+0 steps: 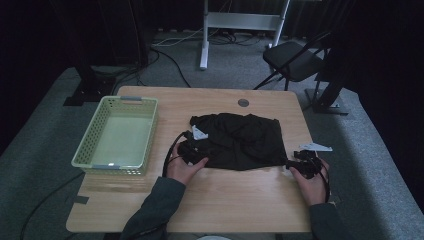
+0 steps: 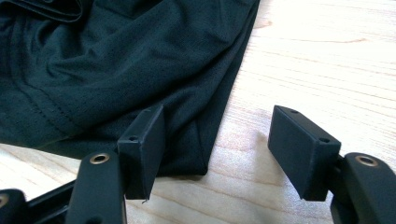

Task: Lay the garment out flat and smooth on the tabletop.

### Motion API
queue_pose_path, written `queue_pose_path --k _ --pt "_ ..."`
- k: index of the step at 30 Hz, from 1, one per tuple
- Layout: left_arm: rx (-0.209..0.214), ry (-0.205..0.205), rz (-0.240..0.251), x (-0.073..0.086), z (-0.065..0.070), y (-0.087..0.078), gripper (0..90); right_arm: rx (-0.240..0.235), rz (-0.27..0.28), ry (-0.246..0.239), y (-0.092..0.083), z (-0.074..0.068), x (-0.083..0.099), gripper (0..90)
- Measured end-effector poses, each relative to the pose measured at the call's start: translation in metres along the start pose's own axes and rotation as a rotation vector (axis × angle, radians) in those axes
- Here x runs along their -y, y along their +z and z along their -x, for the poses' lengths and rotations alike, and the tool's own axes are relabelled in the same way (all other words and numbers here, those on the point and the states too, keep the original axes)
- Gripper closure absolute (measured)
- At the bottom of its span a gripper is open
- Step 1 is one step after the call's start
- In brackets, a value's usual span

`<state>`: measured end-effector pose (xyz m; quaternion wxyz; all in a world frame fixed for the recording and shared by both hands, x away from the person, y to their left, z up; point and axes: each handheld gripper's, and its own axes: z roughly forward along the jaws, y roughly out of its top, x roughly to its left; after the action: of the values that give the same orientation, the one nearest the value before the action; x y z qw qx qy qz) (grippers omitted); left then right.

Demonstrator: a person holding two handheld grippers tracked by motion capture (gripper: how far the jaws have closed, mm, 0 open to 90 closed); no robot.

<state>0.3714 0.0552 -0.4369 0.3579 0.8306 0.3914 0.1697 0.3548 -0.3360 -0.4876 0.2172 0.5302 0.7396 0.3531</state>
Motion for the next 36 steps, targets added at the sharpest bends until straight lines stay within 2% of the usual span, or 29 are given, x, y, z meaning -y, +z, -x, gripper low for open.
queue_pose_path --k 10,14,24,30,33,36 --pt "0.003 -0.012 -0.002 -0.008 0.001 0.011 52.1 -0.001 0.000 0.000 0.000 0.000 0.000 35.7" --pt "0.008 -0.003 -0.001 -0.012 0.004 0.015 50.9 -0.002 0.000 0.001 0.000 0.000 0.000 35.7" --pt "0.035 -0.003 -0.008 -0.021 0.010 0.027 49.0 -0.004 -0.001 0.002 0.000 0.000 0.000 35.4" --pt "0.042 0.010 -0.020 -0.024 0.013 0.035 48.8 -0.006 0.000 0.003 0.000 0.000 0.000 35.2" --pt "0.043 0.032 -0.028 -0.025 0.014 0.037 48.4 -0.009 0.000 0.004 0.000 0.001 0.000 35.1" --pt "0.046 0.030 -0.025 -0.027 0.014 0.038 48.3 -0.010 0.000 0.005 0.000 0.001 0.000 35.0"
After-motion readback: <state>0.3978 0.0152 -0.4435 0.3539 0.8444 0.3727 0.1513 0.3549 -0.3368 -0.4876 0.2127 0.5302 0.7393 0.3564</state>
